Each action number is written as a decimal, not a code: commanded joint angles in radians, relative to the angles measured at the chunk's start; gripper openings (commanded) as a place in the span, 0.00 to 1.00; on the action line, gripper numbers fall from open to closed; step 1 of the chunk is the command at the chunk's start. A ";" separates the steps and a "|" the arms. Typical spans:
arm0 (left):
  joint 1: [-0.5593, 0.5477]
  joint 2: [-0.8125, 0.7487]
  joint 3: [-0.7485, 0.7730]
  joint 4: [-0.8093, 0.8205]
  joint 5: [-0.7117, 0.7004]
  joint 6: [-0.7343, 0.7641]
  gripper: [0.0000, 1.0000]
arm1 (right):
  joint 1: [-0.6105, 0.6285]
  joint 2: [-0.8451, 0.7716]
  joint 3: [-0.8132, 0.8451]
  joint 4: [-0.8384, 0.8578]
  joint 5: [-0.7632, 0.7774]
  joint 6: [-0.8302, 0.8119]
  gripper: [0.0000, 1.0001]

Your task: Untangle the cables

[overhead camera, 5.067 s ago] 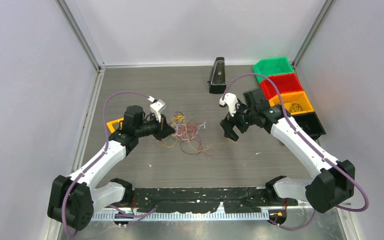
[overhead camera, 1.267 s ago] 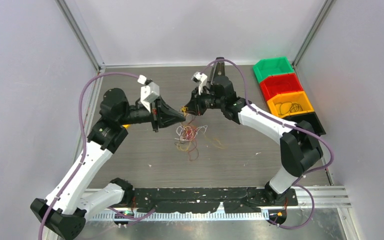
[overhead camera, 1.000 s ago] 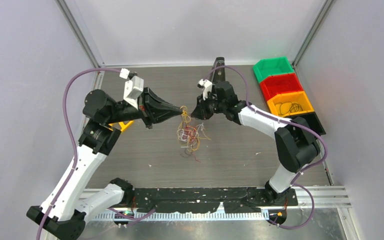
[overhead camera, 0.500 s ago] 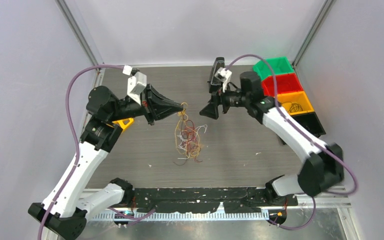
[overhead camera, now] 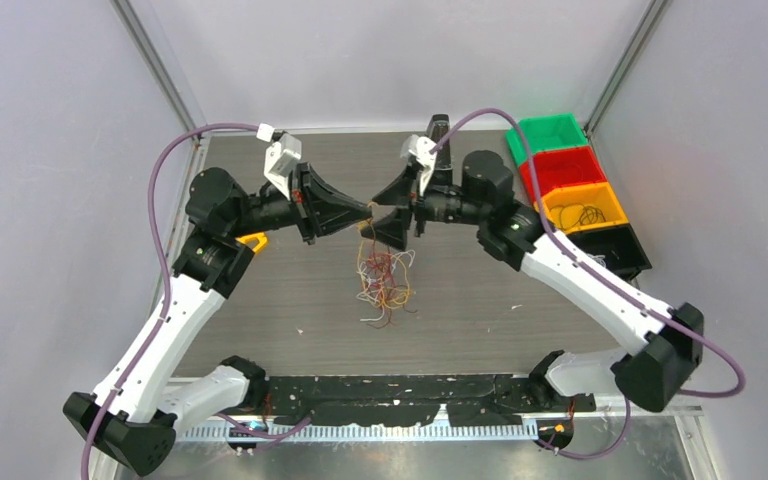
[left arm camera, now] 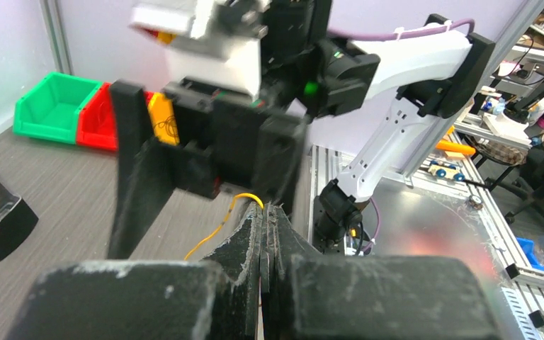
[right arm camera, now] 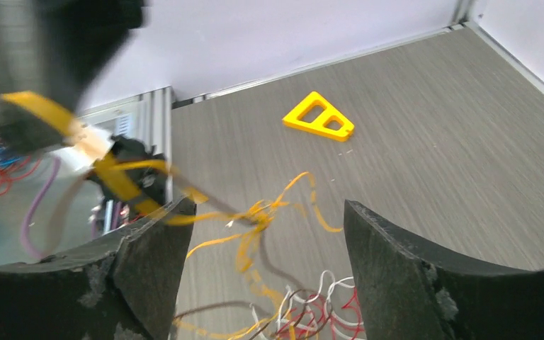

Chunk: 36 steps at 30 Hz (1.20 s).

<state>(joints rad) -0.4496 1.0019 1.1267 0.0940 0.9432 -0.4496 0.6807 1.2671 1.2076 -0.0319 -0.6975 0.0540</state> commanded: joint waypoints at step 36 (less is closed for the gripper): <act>0.044 0.072 0.551 0.234 -0.036 -0.223 0.00 | -0.097 0.469 -0.248 0.175 0.172 -0.116 0.06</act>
<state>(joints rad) -0.4187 1.0935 1.5547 0.1940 0.9428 -0.6449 0.6067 1.6867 0.9665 0.2440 -0.5621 -0.0452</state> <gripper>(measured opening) 0.005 0.076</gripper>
